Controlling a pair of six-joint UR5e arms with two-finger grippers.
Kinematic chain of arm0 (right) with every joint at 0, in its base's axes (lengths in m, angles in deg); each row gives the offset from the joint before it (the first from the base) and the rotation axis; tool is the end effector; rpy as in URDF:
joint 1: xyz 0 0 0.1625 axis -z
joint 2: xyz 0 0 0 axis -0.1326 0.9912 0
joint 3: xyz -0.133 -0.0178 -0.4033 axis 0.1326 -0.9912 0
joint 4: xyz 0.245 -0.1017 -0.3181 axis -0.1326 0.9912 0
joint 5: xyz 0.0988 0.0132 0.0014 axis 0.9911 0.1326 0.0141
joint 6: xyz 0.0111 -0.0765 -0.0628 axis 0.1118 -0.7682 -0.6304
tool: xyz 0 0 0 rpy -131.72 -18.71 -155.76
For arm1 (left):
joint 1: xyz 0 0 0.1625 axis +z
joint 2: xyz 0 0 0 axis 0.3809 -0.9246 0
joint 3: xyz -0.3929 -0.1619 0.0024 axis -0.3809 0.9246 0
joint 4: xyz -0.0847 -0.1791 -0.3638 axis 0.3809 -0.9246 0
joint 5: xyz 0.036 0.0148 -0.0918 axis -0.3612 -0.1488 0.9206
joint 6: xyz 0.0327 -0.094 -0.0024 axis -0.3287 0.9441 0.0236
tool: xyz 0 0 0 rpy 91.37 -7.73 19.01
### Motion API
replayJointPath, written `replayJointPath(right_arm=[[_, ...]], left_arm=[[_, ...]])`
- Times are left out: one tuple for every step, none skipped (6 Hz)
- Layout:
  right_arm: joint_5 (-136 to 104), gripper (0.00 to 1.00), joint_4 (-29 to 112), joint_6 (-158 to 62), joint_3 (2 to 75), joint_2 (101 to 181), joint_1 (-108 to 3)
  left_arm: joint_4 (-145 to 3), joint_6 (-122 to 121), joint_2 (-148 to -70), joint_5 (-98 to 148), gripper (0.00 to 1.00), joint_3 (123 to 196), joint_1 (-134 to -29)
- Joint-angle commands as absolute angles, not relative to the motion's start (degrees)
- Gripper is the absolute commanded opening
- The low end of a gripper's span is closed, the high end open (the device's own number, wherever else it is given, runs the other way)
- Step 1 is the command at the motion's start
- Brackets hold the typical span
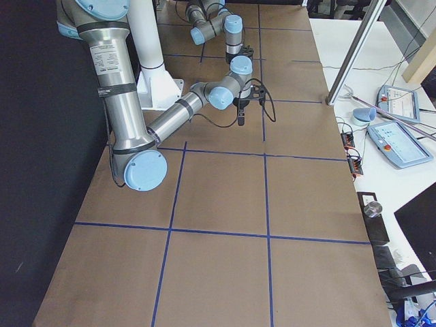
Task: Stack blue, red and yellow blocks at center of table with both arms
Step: 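Hold the yellow cube on the stack and align it, then open the left gripper and lift away from the stack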
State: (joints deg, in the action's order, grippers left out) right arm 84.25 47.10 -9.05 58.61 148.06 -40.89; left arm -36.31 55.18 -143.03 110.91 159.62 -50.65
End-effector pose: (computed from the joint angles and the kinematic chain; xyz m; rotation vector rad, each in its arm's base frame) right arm -0.3021 -0.4602 0.3334 0.0834 -0.9256 0.0021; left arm 0.5726 -0.4254 0.0908 0.0597 0.8437 -0.0200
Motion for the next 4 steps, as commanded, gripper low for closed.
replayJointPath(right_arm=[[84.4,1.00,47.1,-9.2,58.6,148.0,-41.0],[84.8,1.00,47.1,-9.4,58.7,148.0,-42.1],[87.3,1.00,47.3,-13.3,59.0,149.6,-45.3],[91.6,1.00,47.6,-20.4,59.0,152.6,-50.6]], left_arm=[[-35.9,54.6,-142.5,111.0,1.00,163.5,-52.6],[-35.4,51.9,-138.8,111.2,1.00,168.5,-54.4],[-34.9,45.8,-129.9,111.5,1.00,178.8,-57.7],[-35.0,38.0,-120.3,113.1,1.00,187.6,-61.4]])
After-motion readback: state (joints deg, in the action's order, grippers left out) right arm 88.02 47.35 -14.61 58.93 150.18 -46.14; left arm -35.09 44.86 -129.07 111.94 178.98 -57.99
